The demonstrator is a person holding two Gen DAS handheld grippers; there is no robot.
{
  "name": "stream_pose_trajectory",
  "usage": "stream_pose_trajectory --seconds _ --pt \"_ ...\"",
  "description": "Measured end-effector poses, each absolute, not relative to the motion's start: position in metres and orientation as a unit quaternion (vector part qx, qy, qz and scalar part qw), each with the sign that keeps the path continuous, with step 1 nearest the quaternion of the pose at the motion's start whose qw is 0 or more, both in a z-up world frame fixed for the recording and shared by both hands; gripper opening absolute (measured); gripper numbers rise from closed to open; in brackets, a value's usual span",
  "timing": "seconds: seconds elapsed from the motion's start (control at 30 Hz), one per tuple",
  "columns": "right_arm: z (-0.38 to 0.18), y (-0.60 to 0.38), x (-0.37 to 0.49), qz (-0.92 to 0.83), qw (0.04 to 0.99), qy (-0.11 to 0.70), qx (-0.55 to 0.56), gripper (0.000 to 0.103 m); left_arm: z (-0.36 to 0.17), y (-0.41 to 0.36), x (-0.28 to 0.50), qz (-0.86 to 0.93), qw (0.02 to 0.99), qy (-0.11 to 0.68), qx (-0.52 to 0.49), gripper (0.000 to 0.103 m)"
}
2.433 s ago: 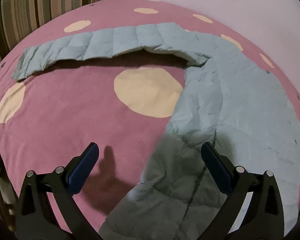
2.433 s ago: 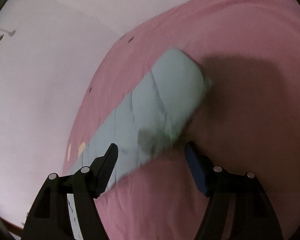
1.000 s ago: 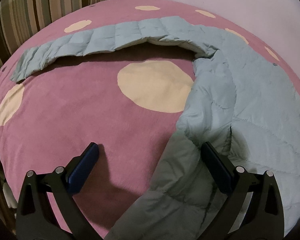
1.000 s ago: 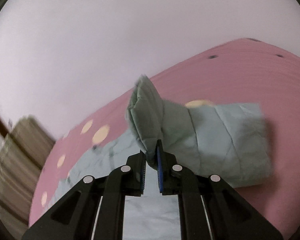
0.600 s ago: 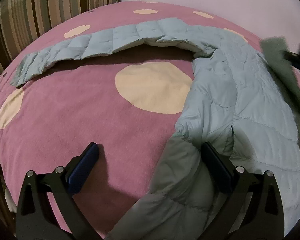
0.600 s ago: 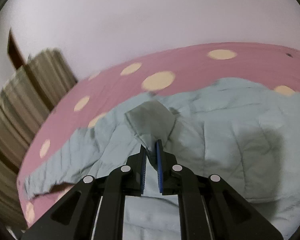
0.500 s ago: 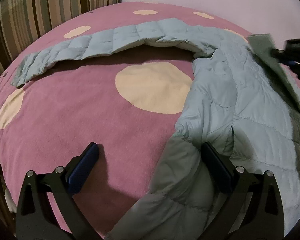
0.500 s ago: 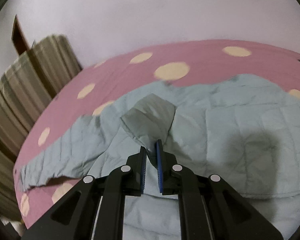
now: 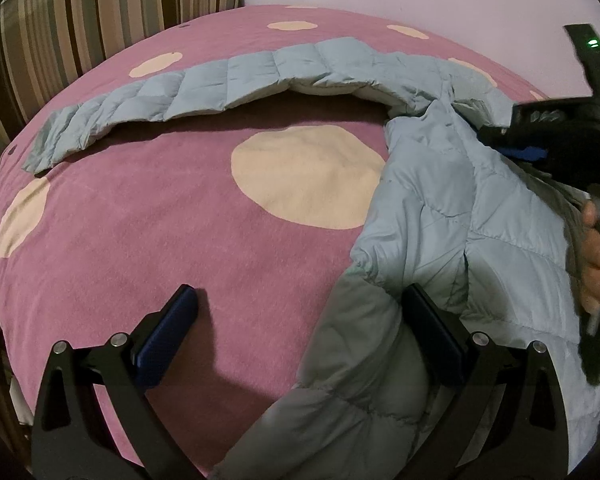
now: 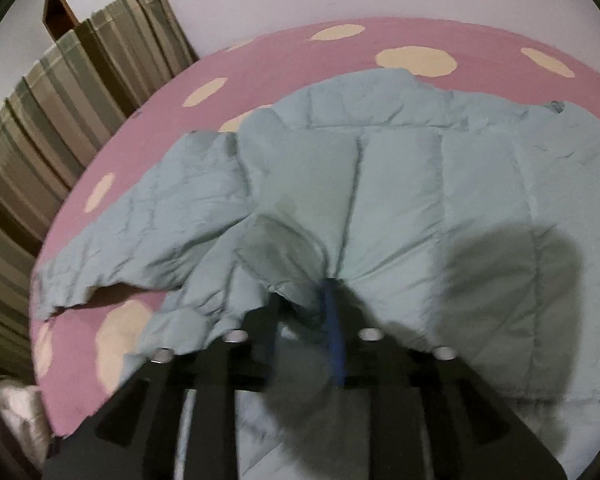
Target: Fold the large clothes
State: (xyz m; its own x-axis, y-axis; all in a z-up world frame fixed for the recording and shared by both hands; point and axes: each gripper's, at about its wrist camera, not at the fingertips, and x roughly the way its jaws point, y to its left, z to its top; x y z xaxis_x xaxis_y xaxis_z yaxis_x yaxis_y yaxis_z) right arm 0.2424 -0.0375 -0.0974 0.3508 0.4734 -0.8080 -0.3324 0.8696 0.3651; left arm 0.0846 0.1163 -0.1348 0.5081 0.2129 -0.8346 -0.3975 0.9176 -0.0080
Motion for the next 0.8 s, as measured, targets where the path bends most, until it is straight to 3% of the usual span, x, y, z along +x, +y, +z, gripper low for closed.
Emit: stream_pose_trajectory --seconds 0.03,0.27,0.33,0.37,0.43,0.53,0.7,0.8 --pt "-0.091 -0.042 0.237 0.257 0.816 0.511 0.080 0.047 -0.135 0.116 0.085 0.177 0.863 0.463 -0.099 0.101" --pt "-0.040 -0.126 0.199 0.228 0.859 0.443 0.118 0.048 -0.135 0.117 0.085 0.177 0.862 0.464 -0.098 0.101" --pt "-0.035 -0.177 0.198 0.179 0.874 0.431 0.134 0.045 -0.135 0.117 0.085 0.178 0.862 0.464 -0.097 0.101" --pt "-0.036 -0.198 0.199 0.154 0.879 0.430 0.138 0.036 -0.135 0.117 0.085 0.178 0.862 0.464 -0.097 0.101" --pt "-0.044 -0.239 0.203 0.100 0.882 0.437 0.146 0.028 -0.135 0.117 0.085 0.179 0.862 0.464 -0.096 0.101" --pt "-0.069 -0.294 0.209 0.035 0.873 0.457 0.164 0.027 -0.135 0.117 0.086 0.180 0.862 0.465 -0.094 0.101" --pt "-0.121 -0.306 0.219 0.034 0.846 0.506 0.165 0.026 -0.135 0.116 0.086 0.181 0.861 0.466 -0.092 0.101" --pt "-0.112 -0.304 0.224 0.036 0.849 0.503 0.160 0.026 -0.134 0.117 0.085 0.181 0.862 0.465 -0.092 0.101"
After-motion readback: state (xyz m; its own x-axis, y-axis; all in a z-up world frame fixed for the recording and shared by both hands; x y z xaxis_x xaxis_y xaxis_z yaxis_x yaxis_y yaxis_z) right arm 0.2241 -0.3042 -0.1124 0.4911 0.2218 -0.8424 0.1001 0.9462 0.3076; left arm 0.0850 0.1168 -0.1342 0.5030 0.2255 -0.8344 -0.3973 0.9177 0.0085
